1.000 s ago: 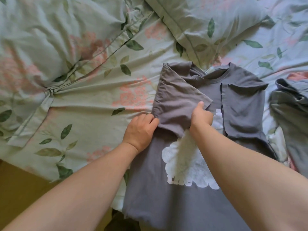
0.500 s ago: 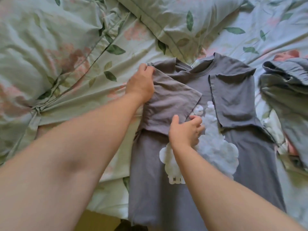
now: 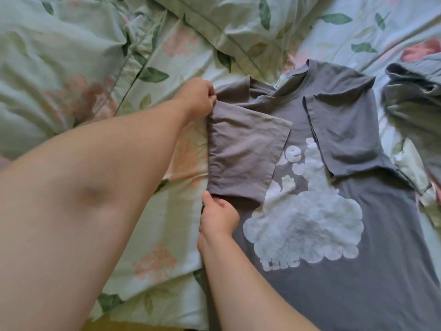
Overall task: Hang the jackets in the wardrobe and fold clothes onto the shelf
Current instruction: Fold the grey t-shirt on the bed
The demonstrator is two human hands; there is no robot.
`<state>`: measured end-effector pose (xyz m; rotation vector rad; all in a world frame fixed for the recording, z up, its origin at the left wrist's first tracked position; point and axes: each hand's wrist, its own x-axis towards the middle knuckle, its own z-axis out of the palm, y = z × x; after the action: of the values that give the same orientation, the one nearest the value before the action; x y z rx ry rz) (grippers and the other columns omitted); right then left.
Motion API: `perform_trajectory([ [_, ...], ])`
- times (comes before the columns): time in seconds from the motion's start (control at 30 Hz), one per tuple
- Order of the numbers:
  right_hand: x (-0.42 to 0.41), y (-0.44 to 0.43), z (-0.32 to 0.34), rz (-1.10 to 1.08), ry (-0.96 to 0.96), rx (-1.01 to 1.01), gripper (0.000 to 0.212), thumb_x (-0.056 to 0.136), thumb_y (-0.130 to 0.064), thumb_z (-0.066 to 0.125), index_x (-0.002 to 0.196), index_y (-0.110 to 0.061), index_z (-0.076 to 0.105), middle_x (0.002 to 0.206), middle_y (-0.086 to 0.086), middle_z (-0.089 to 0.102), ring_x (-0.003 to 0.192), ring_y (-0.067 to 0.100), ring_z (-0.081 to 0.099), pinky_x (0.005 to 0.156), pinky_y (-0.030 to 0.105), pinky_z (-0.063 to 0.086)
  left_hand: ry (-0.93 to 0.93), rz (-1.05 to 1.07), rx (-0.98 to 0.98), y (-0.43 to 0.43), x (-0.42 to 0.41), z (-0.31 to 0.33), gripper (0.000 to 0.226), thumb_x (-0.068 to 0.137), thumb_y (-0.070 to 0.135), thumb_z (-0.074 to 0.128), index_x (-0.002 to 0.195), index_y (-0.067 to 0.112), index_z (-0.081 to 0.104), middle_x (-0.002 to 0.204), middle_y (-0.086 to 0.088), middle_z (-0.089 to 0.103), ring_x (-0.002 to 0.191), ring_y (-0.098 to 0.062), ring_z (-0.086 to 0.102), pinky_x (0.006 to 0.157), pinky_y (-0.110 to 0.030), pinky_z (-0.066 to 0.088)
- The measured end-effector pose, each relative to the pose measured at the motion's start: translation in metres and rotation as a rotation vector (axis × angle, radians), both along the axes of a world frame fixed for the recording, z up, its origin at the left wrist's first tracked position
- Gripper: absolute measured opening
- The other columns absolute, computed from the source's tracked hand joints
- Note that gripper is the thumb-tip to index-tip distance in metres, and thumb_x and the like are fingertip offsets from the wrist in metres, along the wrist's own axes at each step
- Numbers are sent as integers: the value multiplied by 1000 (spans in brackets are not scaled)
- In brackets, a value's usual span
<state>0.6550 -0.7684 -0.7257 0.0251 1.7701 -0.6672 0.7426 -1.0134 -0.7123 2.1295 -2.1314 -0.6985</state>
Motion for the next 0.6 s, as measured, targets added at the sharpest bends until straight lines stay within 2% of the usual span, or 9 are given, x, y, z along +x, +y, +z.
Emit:
perform_trajectory([
  [0.07, 2, -1, -4, 41, 42, -18, 23, 83, -24, 79, 69, -16, 62, 58, -6, 57, 54, 13, 46, 60, 28, 42, -2, -11, 13, -4, 5, 2, 20, 97, 14, 58, 105, 9, 75, 110, -15, 70, 101, -33, 63, 80, -30, 43],
  [0.13, 4, 1, -7, 89, 81, -45, 16, 85, -17, 77, 75, -13, 66, 62, -6, 58, 54, 8, 47, 57, 24, 44, -7, -20, 16, -9, 11, 3, 19, 95, 9, 56, 101, 8, 74, 110, -16, 69, 100, -34, 62, 81, -32, 46],
  [0.27, 9, 5, -8, 199, 92, -60, 10, 84, -20, 74, 76, -17, 68, 64, -5, 64, 56, 9, 53, 60, 24, 47, 3, -10, 9, -7, 20, -2, 19, 93, 3, 57, 100, 7, 74, 114, -19, 65, 100, -36, 62, 83, -34, 48],
  [0.33, 6, 1, -8, 348, 100, -49, 14, 85, -22, 71, 72, -19, 65, 65, -6, 64, 59, 11, 56, 58, 21, 46, 24, 33, -6, 0, 20, -9, 18, 93, 4, 56, 102, 10, 70, 118, -19, 60, 102, -37, 60, 86, -36, 48],
  [0.43, -15, -11, 7, 585, 147, -46, 23, 84, -33, 67, 67, -18, 62, 69, -3, 69, 69, 19, 63, 61, 28, 50, 46, 182, -12, 9, 10, -14, 20, 95, 9, 51, 113, 13, 57, 126, -17, 47, 104, -36, 56, 92, -44, 46],
  [0.5, -43, -26, 24, 676, 280, -78, 37, 85, -39, 61, 59, -14, 51, 59, -3, 57, 65, 20, 53, 53, 31, 41, -20, 259, -31, 12, 1, -13, 27, 95, 11, 46, 122, 12, 50, 130, -17, 43, 112, -39, 53, 96, -50, 45],
  [0.6, -100, -61, 49, 666, 512, -168, 47, 88, -34, 55, 54, -10, 34, 52, 3, 36, 59, 22, 34, 49, 34, 29, -147, 247, -68, 14, -12, -8, 39, 92, 11, 44, 131, 9, 49, 135, -18, 45, 120, -41, 47, 98, -50, 42],
])
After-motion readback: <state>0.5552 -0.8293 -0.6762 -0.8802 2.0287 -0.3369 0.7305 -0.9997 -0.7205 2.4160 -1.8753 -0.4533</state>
